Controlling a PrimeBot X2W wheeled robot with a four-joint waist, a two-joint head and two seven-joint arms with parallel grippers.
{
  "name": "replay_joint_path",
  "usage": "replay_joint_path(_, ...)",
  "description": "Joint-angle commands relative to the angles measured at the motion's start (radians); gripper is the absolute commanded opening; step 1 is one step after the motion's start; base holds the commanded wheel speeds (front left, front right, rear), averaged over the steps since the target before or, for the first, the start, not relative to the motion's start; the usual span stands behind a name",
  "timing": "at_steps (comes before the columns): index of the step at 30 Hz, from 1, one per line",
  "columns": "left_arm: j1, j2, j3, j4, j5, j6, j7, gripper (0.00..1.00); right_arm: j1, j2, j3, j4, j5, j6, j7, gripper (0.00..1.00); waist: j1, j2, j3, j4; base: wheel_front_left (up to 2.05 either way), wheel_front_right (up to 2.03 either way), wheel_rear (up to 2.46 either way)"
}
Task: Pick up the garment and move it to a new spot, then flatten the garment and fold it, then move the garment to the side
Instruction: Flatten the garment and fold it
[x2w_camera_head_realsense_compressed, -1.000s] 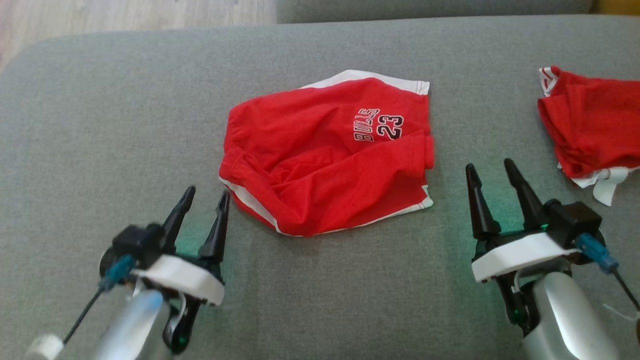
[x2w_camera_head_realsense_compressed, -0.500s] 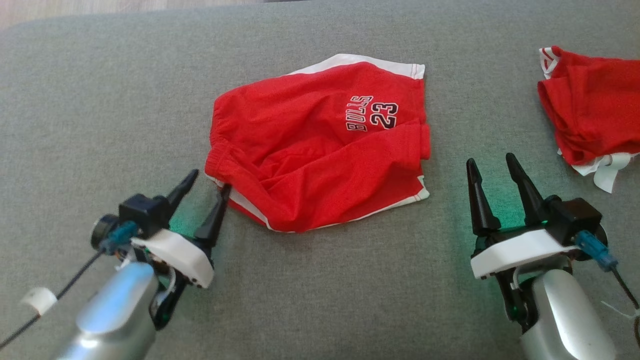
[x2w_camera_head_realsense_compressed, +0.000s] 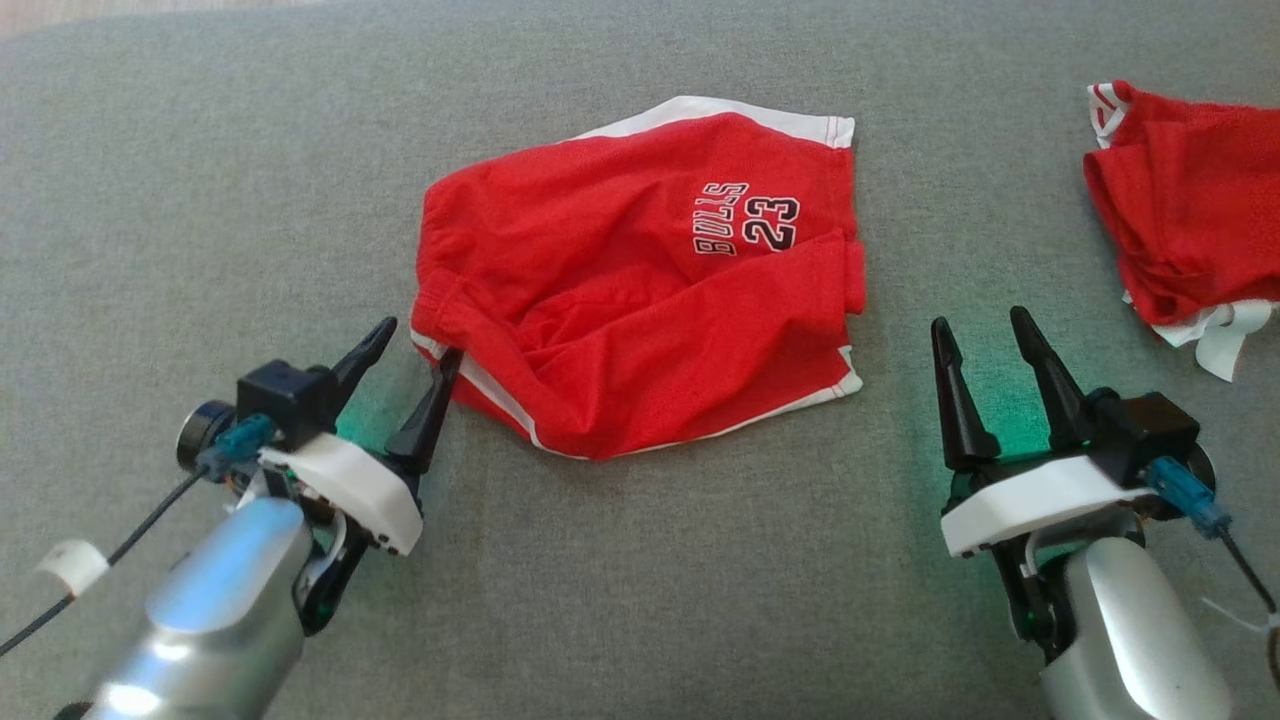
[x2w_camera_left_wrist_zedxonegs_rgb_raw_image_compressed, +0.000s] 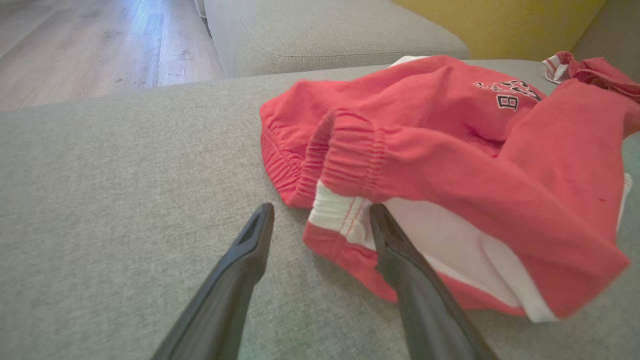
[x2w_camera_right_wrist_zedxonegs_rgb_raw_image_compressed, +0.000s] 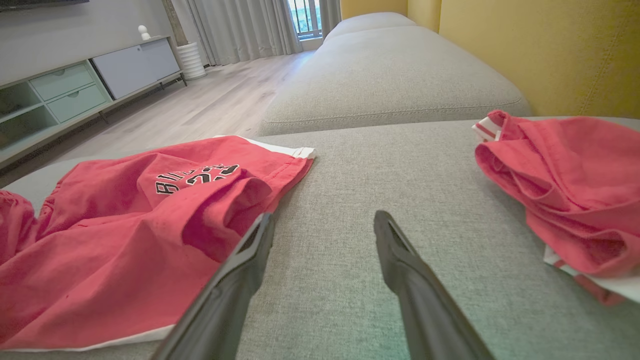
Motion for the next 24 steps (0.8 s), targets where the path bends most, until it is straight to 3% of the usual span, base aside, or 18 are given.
replay_joint_path(1, -0.052, 0.044, 0.02, -0.012, -0.013, 0.002, -0.015, 1.0, -0.03, 0.012, 0.018, -0.033, -0.008, -0.001, 0.003, 1.0, -0.0001, 0.0, 0.002, 0.0, 0.0, 0.0, 0.0)
replay_joint_path(4, -0.059, 0.046, 0.005, -0.01, -0.023, 0.002, -0.018, 1.0, -0.03, 0.013, 0.019, -0.03, -0.01, -0.001, 0.006, 1.0, -0.0001, 0.0, 0.003, 0.0, 0.0, 0.0, 0.0)
replay_joint_path(5, -0.06, 0.047, -0.001, -0.012, -0.026, 0.002, -0.019, 0.62, -0.03, 0.013, 0.019, -0.029, -0.011, -0.001, 0.007, 1.0, -0.0001, 0.0, 0.004, 0.001, 0.0, 0.0, 0.0)
replay_joint_path(7, -0.064, 0.049, -0.011, -0.015, -0.032, 0.002, -0.02, 0.0, -0.03, 0.013, 0.018, -0.026, -0.014, -0.001, 0.008, 1.0, -0.0001, 0.0, 0.005, 0.002, 0.0, 0.0, 0.0)
replay_joint_path(19, -0.049, 0.065, 0.009, -0.059, -0.027, 0.002, -0.021, 0.0, -0.02, 0.007, 0.03, -0.007, -0.032, -0.001, 0.019, 1.0, -0.0001, 0.0, -0.006, 0.017, 0.0, 0.0, 0.0)
replay_joint_path(24, -0.011, 0.061, 0.064, -0.074, 0.0, 0.002, -0.021, 0.0, 0.001, -0.038, 0.093, 0.005, -0.032, -0.001, 0.034, 1.0, -0.0001, 0.0, -0.02, 0.024, 0.0, 0.0, 0.0)
